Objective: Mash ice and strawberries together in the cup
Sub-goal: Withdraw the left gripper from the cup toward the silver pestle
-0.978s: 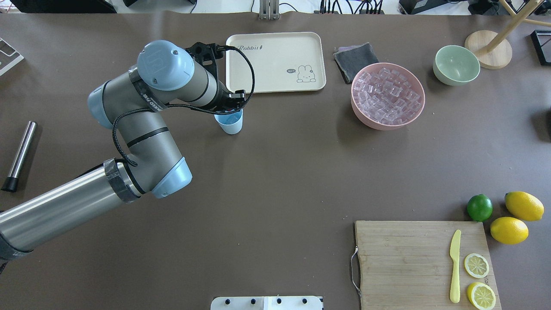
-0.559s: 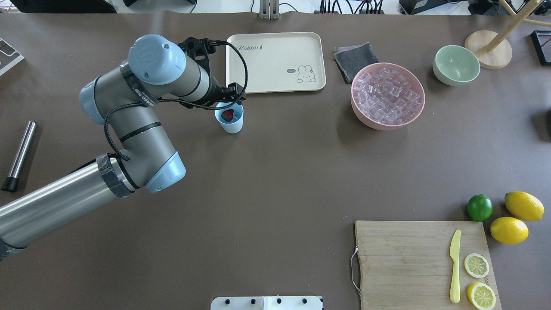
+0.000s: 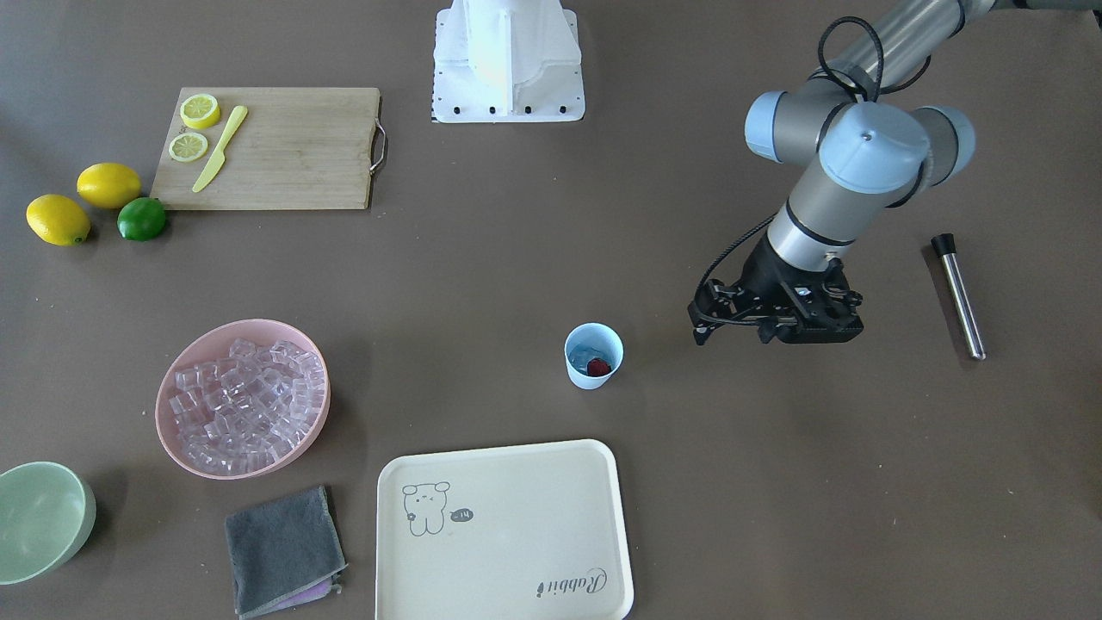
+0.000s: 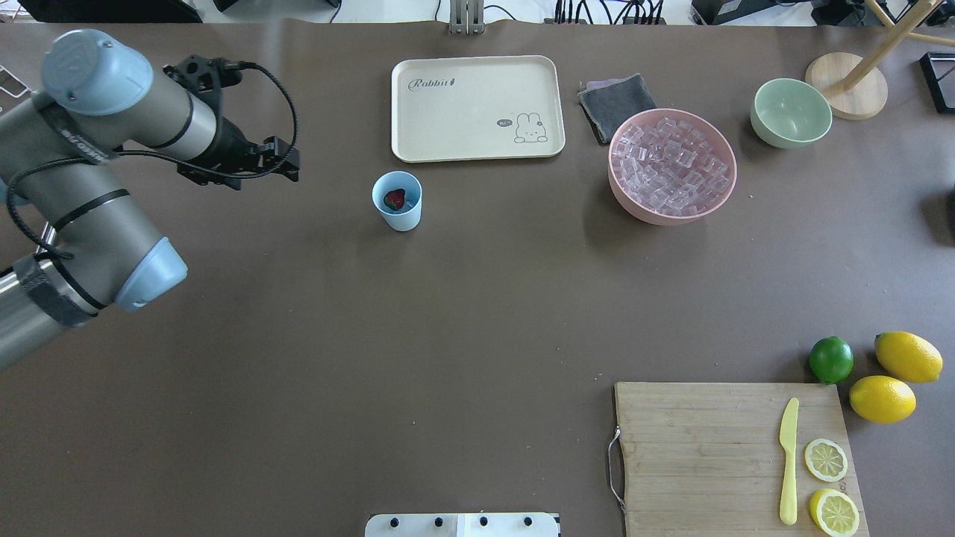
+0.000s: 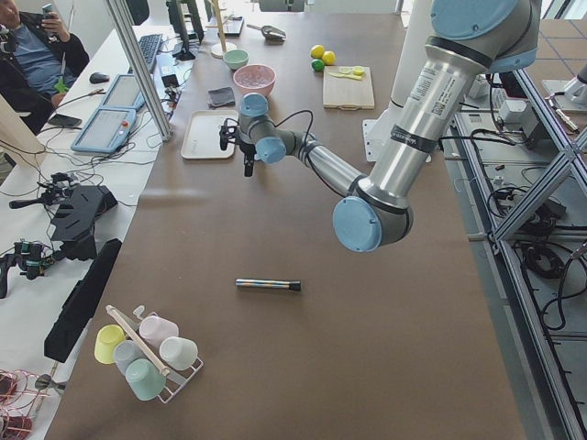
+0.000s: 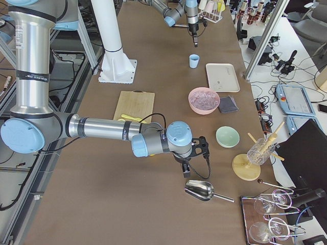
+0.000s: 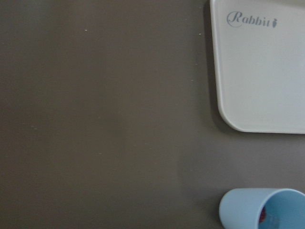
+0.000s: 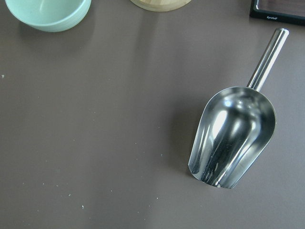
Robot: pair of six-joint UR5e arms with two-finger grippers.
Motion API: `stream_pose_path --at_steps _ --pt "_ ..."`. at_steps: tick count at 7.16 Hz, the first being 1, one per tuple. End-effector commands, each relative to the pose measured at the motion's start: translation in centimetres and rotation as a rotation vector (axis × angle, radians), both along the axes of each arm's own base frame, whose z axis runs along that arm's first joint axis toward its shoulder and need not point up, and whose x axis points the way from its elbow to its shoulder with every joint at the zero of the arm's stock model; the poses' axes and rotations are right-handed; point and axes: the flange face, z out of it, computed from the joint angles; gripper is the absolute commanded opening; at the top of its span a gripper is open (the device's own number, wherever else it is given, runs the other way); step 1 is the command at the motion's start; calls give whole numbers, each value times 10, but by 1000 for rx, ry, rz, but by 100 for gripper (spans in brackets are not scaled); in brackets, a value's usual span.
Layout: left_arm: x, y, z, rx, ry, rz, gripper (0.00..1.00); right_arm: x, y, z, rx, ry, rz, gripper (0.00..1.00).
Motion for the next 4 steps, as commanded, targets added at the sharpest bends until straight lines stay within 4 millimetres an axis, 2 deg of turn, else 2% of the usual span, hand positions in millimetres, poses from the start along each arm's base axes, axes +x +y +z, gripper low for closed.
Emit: stream_pose_path --at_steps 1,3,4 --pt "-102 5 107 28 -106 59 97 1 1 2 -3 0 1 99" --pt "-179 18 179 16 -161 88 97 4 4 2 -4 0 7 99" --pt "-200 31 214 -32 -179 64 97 5 4 2 -4 0 10 99"
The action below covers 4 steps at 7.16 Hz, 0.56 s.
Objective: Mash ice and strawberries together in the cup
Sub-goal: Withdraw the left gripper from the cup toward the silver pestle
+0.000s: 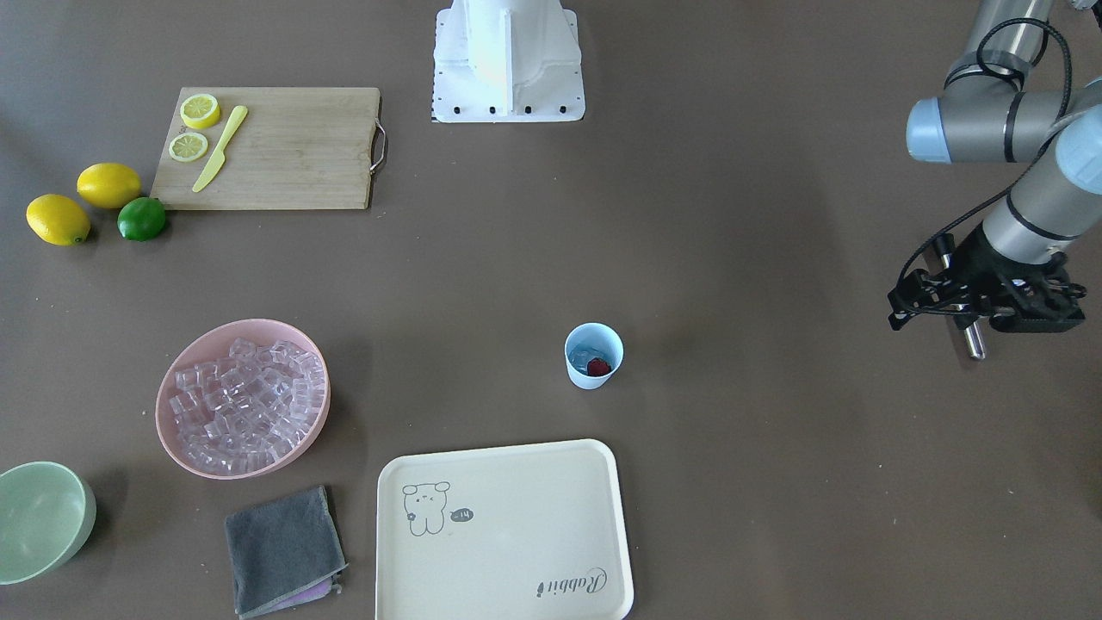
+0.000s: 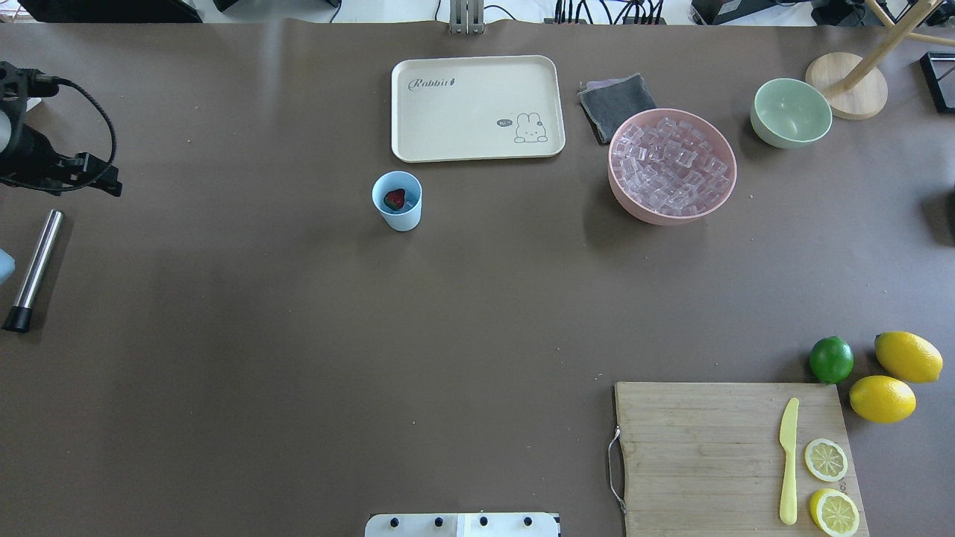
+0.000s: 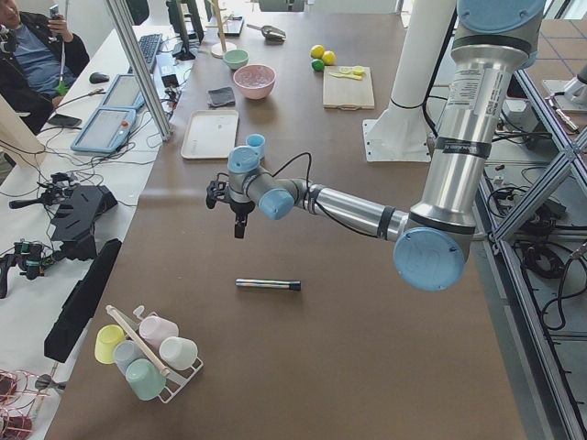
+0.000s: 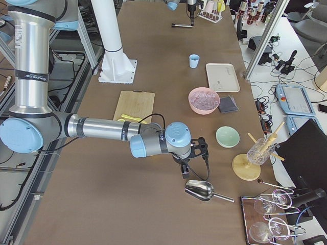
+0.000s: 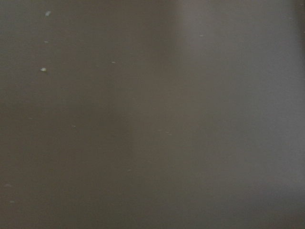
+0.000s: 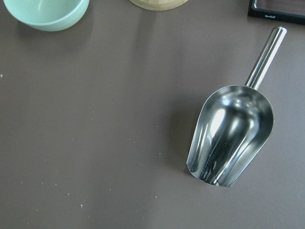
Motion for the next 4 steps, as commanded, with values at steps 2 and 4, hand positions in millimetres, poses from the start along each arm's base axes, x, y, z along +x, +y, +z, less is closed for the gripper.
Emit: stream_pose_path --at_steps 2,4 --pt "-50 28 111 2 5 -52 95 4 1 -1 3 0 8 99" --pt "-44 30 131 14 25 -71 90 4 2 1 3 5 7 99"
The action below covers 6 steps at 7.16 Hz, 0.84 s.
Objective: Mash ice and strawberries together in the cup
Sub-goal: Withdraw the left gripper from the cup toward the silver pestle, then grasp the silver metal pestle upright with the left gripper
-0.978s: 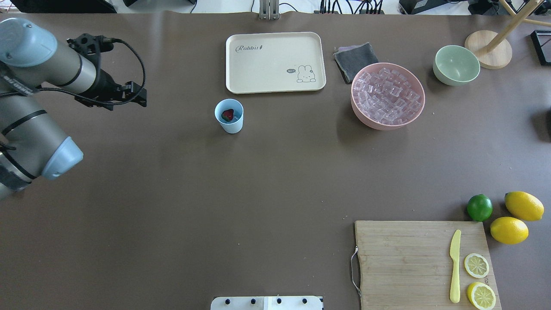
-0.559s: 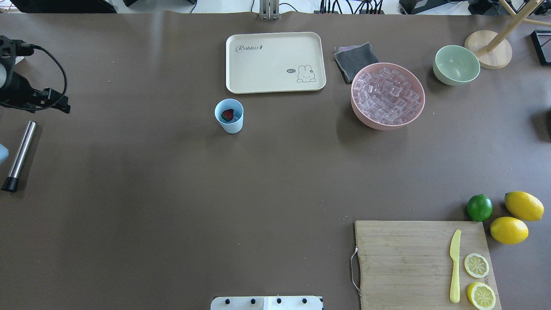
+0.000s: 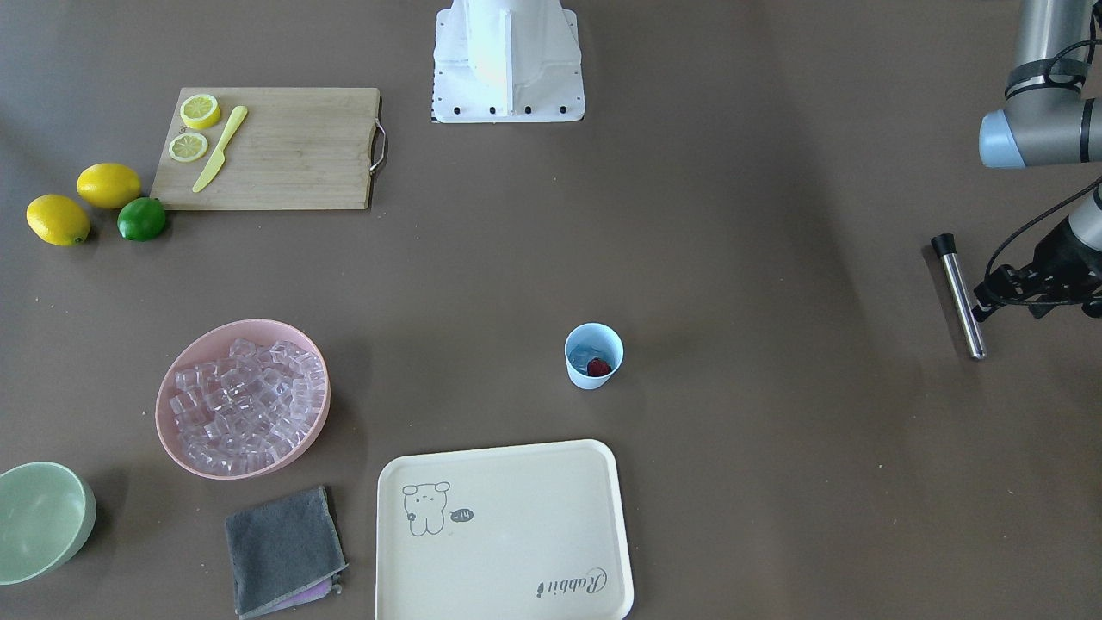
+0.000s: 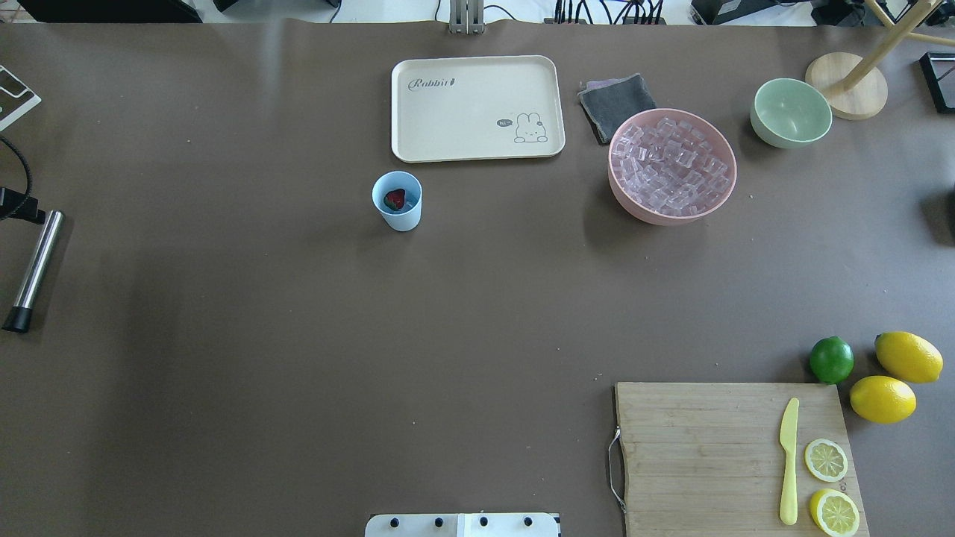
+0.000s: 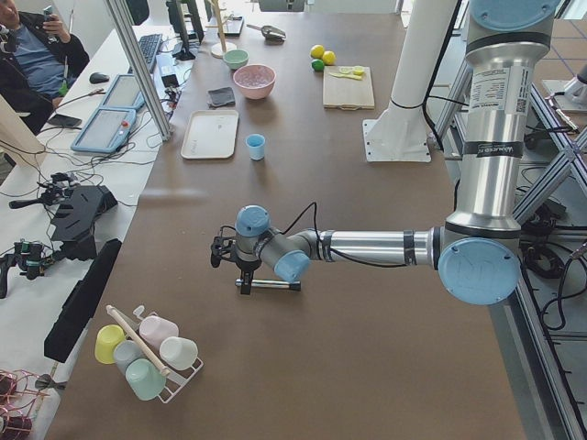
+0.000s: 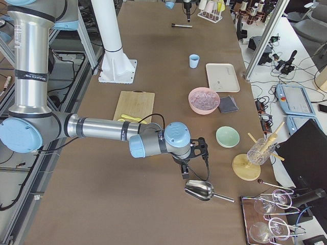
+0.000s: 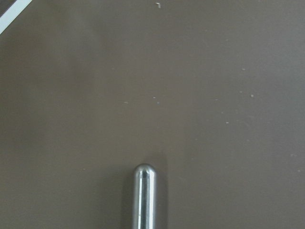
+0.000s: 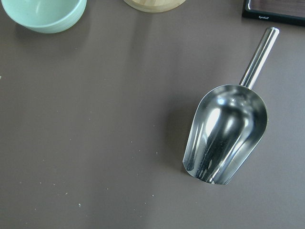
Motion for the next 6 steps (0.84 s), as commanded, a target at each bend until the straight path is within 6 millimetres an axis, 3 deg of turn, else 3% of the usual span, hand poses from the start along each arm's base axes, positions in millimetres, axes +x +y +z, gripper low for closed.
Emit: stream_pose_path --at_steps 1,4,6 --pt "12 5 13 10 33 -20 90 0 0 1 2 2 -2 99" --pt "40 12 14 25 32 41 89 0 3 3 -3 -1 -4 99" --pt "39 17 26 26 31 42 69 0 3 6 -7 -1 -4 99"
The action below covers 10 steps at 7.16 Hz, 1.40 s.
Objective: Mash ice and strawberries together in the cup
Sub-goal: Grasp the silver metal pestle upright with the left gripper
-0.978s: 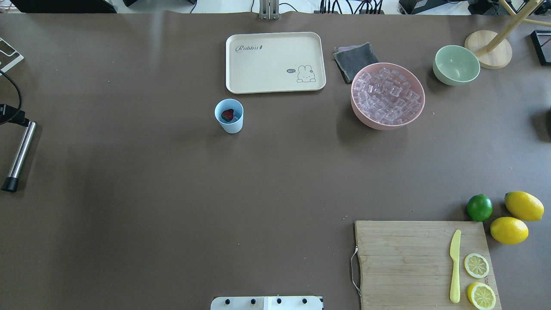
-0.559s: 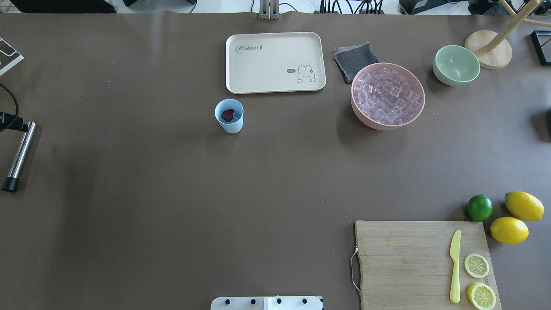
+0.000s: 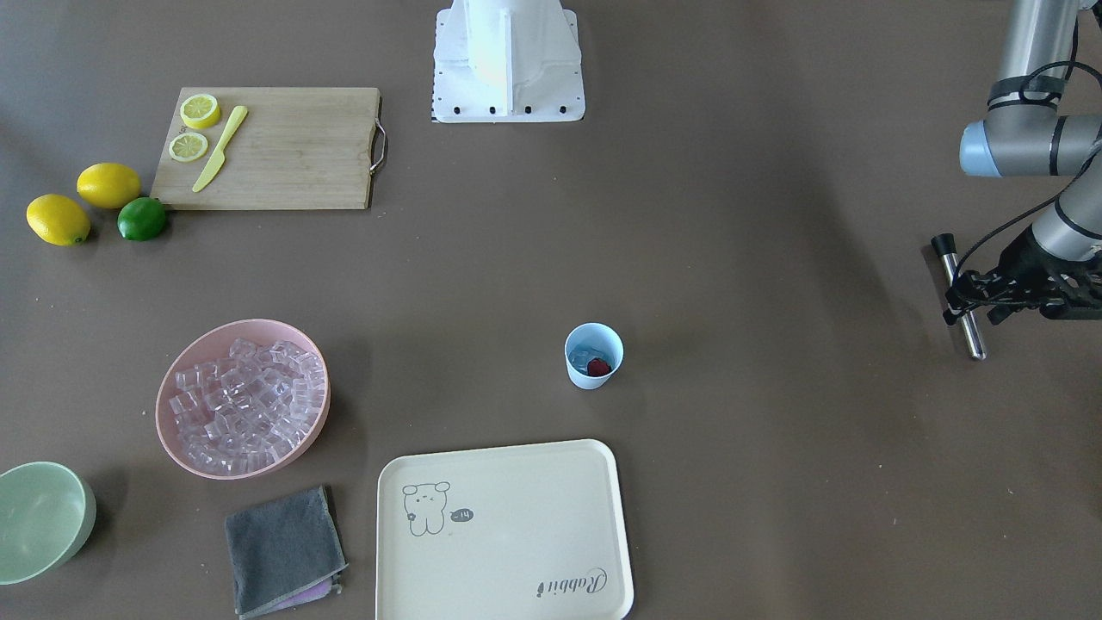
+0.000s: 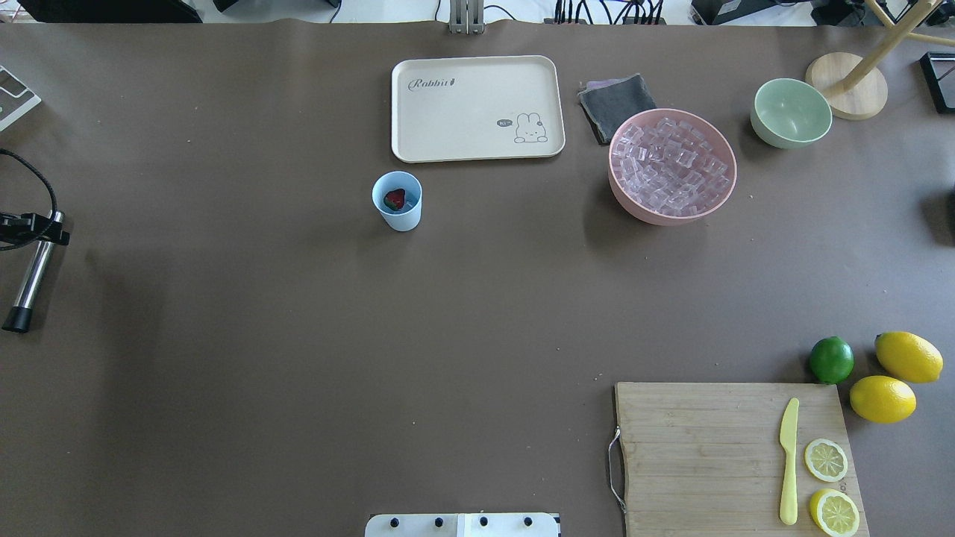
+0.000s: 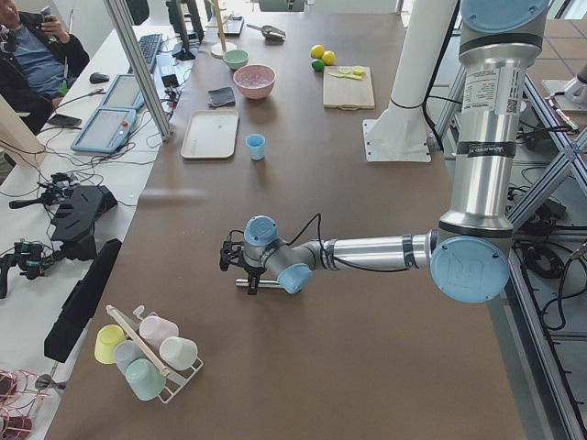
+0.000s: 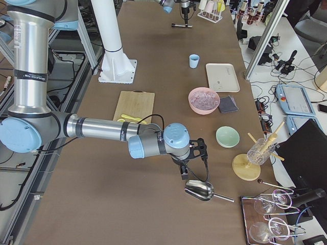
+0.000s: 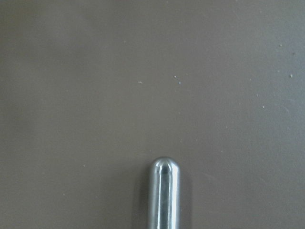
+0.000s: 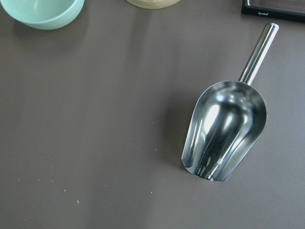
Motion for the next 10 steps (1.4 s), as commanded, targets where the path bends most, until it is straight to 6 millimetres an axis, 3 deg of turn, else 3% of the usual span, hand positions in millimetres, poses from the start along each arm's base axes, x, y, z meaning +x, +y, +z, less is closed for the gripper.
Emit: stream_pose_path --at_steps 1,2,4,5,6,7,8,10 --pt "2 1 8 -4 -5 6 35 0 0 2 -3 2 0 99" --pt "2 2 10 -5 -7 9 27 3 -2 -2 3 1 6 99" --pt "12 6 8 10 -7 38 22 6 -2 -4 7 0 11 99" --pt "15 3 -11 36 19 45 21 6 -1 -3 6 0 11 99" --pt "11 -5 -46 99 44 25 21 6 -1 -4 9 1 12 99" --pt "-7 -47 -96 179 76 -40 21 8 1 -1 5 7 16 99" --pt "-20 -73 -140 259 100 -90 21 13 2 -7 12 4 27 99" --pt "-39 -89 -240 483 51 -311 21 12 3 -5 5 4 27 99"
